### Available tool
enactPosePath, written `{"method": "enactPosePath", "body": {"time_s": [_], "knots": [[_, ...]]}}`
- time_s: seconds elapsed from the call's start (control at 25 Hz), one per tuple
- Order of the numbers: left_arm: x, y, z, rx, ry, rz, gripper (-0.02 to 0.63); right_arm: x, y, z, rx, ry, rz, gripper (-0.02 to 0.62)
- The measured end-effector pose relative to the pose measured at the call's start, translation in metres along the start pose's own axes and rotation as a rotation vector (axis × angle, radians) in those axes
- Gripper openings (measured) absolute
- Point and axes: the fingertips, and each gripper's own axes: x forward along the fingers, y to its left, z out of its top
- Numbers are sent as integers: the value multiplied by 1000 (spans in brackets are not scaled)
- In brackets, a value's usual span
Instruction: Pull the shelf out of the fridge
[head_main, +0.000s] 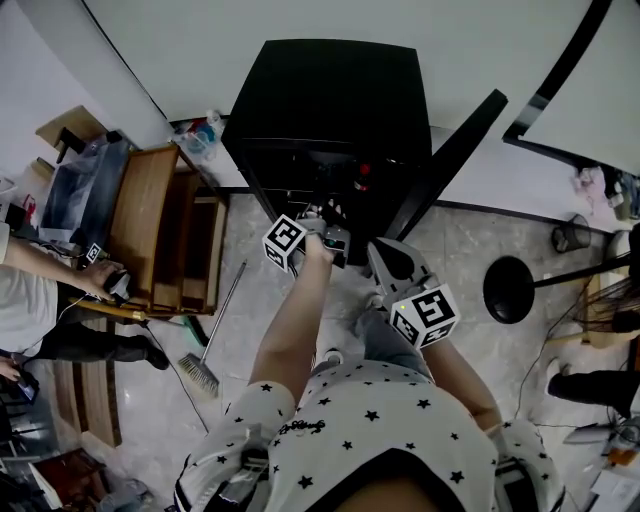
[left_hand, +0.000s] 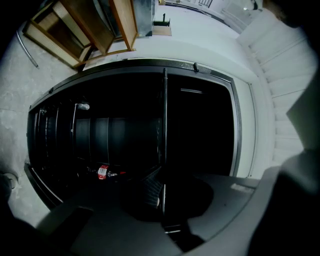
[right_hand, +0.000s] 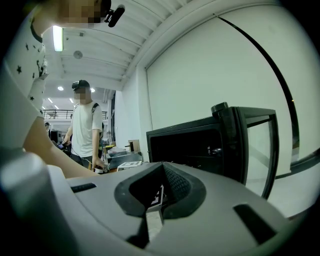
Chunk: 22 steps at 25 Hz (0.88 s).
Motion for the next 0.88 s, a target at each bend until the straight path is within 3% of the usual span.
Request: {"method": "enactPosePath", "body": {"time_s": [0.88], "knots": [[-64,-11,-16,1,8,-21,31,-27,29,4,-1,-19,-11,-6]]}}
